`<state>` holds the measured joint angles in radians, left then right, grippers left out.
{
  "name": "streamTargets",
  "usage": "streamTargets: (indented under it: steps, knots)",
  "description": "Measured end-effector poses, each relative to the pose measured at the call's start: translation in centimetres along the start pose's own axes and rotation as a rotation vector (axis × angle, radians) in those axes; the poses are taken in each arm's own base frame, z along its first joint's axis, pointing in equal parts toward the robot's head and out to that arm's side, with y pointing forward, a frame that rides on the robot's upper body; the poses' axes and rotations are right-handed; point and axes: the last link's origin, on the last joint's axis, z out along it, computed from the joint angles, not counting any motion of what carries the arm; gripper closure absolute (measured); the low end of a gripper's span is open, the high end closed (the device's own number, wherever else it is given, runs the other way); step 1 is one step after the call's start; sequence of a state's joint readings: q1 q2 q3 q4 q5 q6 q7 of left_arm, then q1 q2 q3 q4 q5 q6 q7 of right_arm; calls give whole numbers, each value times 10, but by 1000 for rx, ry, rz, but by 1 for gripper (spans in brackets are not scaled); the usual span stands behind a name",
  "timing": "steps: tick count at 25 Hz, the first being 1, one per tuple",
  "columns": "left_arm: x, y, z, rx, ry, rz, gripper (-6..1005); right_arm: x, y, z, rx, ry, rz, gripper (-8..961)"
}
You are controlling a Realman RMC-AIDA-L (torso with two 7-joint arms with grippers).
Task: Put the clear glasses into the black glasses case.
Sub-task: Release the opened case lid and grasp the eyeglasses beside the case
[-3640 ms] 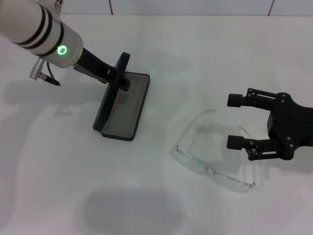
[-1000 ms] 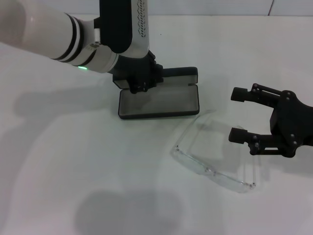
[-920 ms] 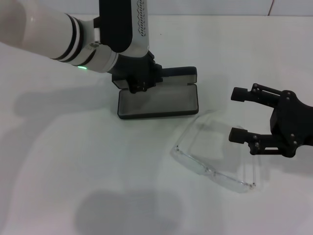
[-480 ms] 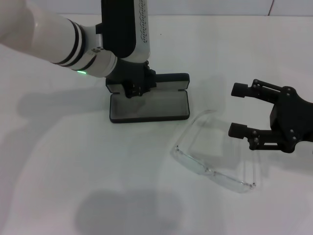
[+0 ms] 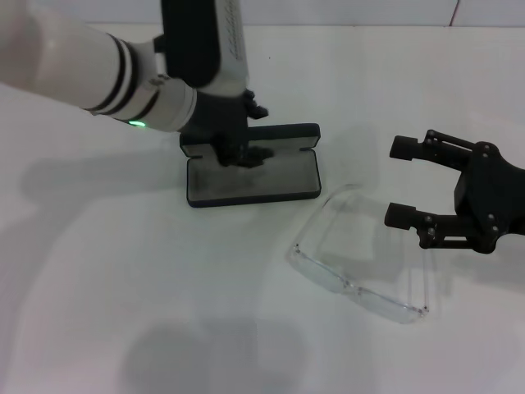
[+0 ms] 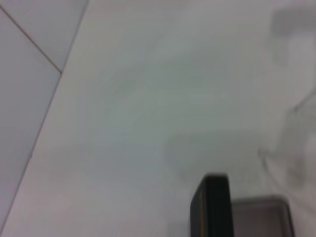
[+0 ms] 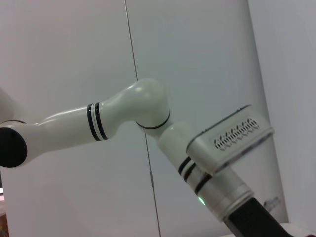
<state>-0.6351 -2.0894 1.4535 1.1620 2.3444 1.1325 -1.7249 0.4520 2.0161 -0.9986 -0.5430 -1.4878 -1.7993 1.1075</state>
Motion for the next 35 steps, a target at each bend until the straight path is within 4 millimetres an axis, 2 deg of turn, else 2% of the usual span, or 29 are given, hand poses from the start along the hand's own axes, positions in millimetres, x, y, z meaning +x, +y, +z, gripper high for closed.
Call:
streamTargets:
  steps: [6,7,8,10,11,12,15,18,21,22,25,27,35]
  knots:
    - [7,-5,-26,28,175,-108,510,-1,-1,0,1,3,29,84]
    - [5,-7,-49,49,327,-197,486,-3,-3,0,2,7,46,84]
    - [3,-8,-57,60,381,-224,461,-4,-5,1,3,14,65,84]
    - [-8,-5,-83,89,568,-297,430,-12,-12,2,1,45,123,84]
    - [-22,3,-104,112,731,-355,424,-16,-15,2,-1,55,138,84]
    - [-22,3,-104,112,731,-355,418,-19,-16,3,-4,67,158,84]
    - [-44,18,-122,112,887,-439,401,-37,-25,8,-27,180,232,85]
    - [-66,35,-124,92,930,-511,383,-55,-31,20,-30,389,307,85]
    - [-89,59,-119,99,949,-542,366,-75,-33,42,-21,645,322,85]
    - [-95,66,-118,108,952,-549,360,-75,-33,42,-21,645,322,85]
    - [-110,86,-112,133,948,-579,343,-95,-30,81,-18,914,297,85]
    - [-116,97,-107,141,939,-593,331,-99,-26,102,-35,1041,299,85]
    - [-129,117,-100,94,859,-620,292,-89,-18,142,46,1362,267,85]
